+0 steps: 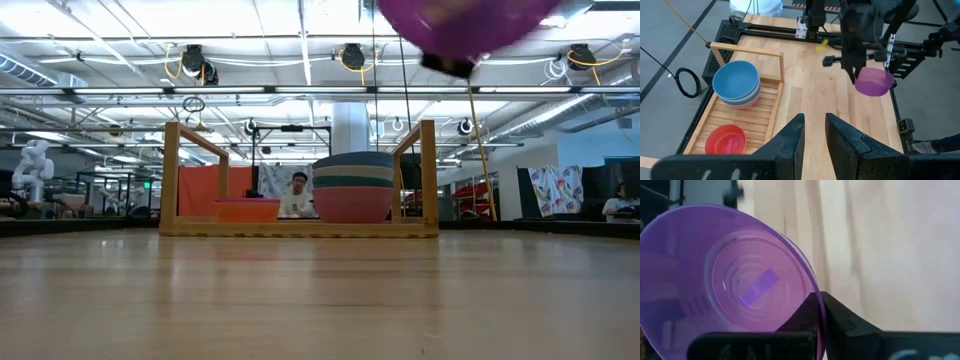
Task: Place and stack bowls onto a shelf
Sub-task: Stack the violet bowl onto the red bowl
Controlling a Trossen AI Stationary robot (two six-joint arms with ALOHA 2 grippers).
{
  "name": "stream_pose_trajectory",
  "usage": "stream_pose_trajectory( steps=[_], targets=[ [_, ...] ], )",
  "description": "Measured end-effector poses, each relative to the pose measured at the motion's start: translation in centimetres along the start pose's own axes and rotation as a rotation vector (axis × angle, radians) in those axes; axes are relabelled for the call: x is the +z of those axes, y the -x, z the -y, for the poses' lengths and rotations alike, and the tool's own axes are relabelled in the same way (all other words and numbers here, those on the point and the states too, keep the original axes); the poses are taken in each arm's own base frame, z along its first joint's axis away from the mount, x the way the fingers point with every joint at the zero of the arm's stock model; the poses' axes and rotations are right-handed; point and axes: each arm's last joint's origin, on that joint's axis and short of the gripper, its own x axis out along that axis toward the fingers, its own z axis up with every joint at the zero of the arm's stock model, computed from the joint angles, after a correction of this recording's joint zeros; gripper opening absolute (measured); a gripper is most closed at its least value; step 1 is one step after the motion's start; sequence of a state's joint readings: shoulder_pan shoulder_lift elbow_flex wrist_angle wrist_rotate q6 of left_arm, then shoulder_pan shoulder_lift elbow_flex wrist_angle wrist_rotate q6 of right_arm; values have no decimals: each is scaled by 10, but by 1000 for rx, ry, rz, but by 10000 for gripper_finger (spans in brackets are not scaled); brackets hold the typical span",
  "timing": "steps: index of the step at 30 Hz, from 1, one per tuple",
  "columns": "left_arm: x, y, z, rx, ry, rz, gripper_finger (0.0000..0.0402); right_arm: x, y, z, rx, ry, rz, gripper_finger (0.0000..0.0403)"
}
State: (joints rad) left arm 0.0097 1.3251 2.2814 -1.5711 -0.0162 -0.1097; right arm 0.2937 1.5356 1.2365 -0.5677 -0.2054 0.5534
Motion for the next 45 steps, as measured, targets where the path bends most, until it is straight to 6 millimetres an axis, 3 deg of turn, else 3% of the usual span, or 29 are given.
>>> stream_pose_trajectory(
  steps=[9,15,25,30,36,40,45],
  targets=[
    [-2,5,0,-1,-13,11,81,69,73,27,-110,73,219,0],
    [-4,10,-1,-3,-23,25,81,97,106,57,-164,77,381,0],
    [-9,21,-1,-4,-56,50,81,126,145,79,-184,160,632,0],
    [-10,23,-1,-3,-105,56,81,136,148,89,-169,204,687,0],
    [-10,23,-2,7,-113,57,81,160,123,110,-92,271,742,0],
    [-10,24,-2,8,-105,58,81,180,111,125,-102,277,722,0],
    [-10,24,-2,8,-90,59,81,213,110,137,-111,330,699,0]
  ],
)
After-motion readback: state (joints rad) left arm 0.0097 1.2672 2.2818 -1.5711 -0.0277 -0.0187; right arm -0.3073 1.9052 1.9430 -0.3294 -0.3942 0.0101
